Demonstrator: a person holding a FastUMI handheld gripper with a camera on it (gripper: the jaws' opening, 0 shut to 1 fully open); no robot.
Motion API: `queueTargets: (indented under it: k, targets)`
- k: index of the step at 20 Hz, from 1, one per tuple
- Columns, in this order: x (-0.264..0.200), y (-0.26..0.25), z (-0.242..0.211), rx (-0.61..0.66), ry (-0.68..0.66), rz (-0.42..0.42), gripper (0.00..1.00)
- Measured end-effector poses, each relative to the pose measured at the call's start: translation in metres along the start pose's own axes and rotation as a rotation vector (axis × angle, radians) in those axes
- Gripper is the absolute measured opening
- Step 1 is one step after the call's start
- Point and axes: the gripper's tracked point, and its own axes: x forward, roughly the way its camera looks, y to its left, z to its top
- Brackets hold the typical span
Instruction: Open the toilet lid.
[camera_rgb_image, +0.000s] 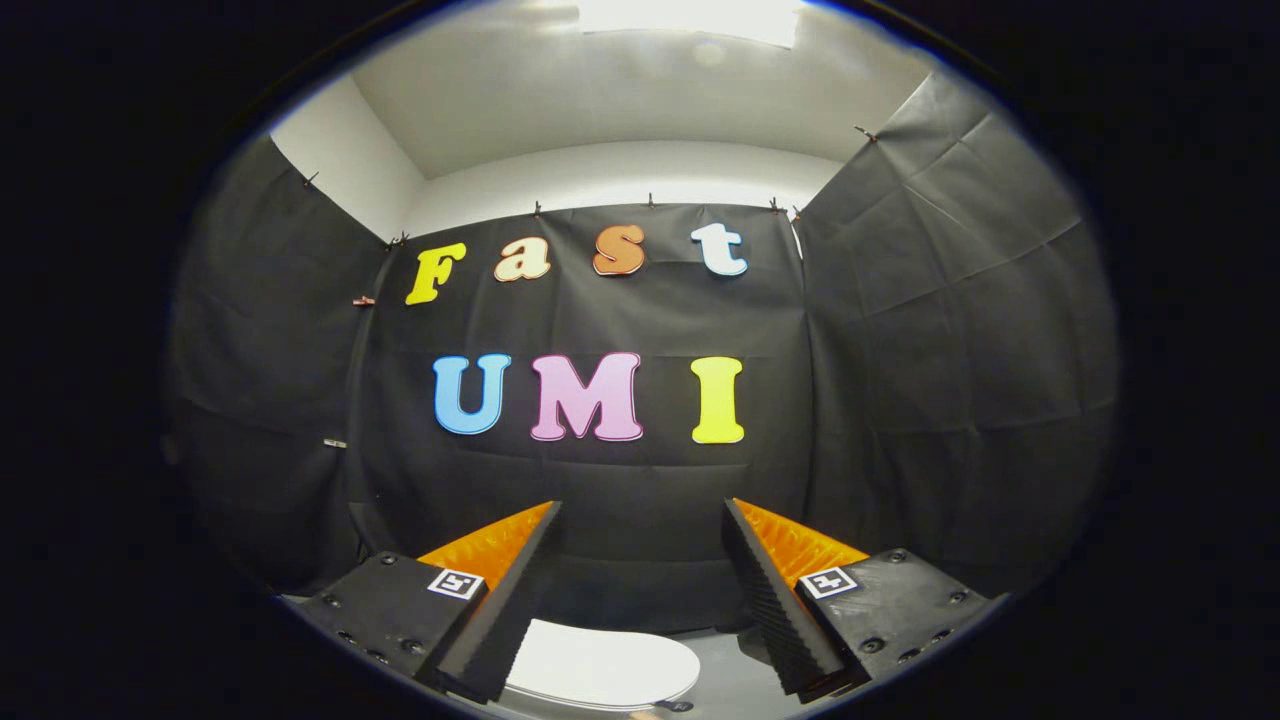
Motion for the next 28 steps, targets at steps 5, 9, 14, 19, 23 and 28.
queueTargets:
  k: [5, 9, 14, 19, 23, 28]
  targets:
    - [0.019, -0.005, -0.009, 0.002, 0.023, -0.034, 0.99]
    - [0.040, -0.020, -0.038, 0.007, 0.090, -0.097, 0.99]
    - [0.053, -0.039, -0.083, 0.058, 0.186, -0.167, 0.99]
    - [0.069, -0.061, -0.146, 0.141, 0.266, -0.201, 0.99]
    - [0.079, -0.079, -0.206, 0.207, 0.350, -0.223, 0.99]
    - [0.081, -0.105, -0.289, 0.306, 0.464, -0.261, 0.99]
